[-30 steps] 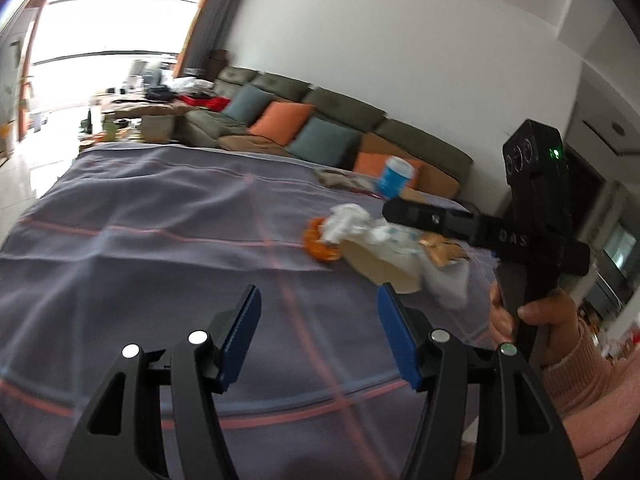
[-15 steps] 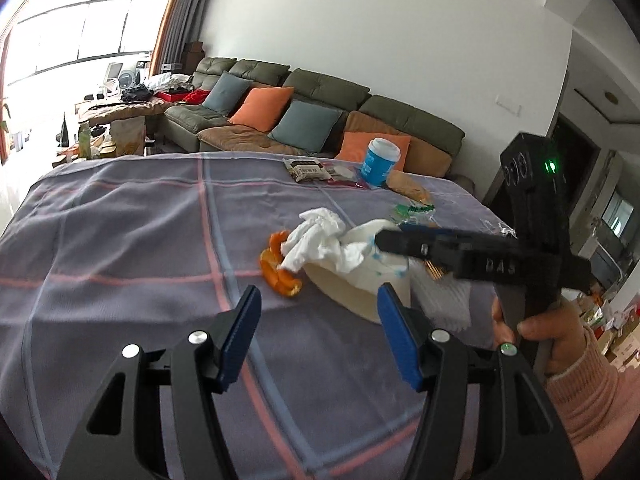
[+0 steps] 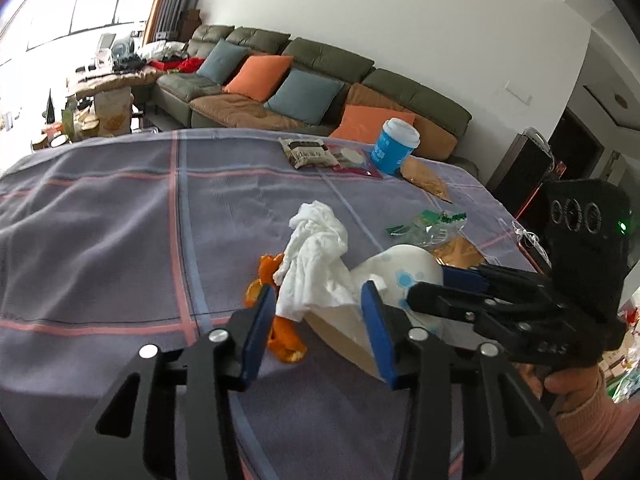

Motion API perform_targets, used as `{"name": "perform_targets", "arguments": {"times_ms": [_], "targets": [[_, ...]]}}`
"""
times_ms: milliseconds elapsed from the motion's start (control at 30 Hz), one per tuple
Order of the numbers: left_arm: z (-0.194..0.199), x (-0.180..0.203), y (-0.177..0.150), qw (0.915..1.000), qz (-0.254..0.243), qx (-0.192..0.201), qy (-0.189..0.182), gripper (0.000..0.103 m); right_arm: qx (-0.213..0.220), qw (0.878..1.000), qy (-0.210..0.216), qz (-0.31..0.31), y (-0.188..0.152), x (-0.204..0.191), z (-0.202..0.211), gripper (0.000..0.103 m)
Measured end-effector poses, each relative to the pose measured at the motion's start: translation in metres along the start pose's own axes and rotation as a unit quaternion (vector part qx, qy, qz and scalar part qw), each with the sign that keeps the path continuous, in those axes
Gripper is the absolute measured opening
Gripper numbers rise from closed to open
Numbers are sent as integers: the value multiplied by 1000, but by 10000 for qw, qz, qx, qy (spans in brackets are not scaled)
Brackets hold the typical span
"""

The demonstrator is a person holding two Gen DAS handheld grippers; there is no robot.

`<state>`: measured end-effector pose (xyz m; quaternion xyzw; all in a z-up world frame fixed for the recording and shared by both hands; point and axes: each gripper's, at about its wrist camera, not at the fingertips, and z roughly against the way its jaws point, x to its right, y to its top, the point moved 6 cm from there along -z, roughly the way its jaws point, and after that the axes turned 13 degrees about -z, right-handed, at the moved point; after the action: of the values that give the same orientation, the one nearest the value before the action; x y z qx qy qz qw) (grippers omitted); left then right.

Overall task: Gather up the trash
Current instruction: 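Grasp the white tissue with the left tool while the right tool grasps the paper cup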

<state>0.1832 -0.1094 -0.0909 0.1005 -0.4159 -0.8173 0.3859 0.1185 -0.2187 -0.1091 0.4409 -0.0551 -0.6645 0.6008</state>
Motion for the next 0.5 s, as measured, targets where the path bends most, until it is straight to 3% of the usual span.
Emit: {"name": "perform_targets", "arguments": {"times_ms": [133,267,367,500], "targets": [[-6,-3,-2,9998,136,-66,-158,12,33,10000,52,1,0,0,4,34],[-2,-1,-2,9999,95,7,-99,8,58,9999,101,-7,1,-1,7,29],[9,-1,-1,9998,108,178,-60,8,96,9998,193,-22,3,-3,10,20],[30,-3,-2,9992,132,380,31,8,139,9996,245,33,3,-9,15,17]]}}
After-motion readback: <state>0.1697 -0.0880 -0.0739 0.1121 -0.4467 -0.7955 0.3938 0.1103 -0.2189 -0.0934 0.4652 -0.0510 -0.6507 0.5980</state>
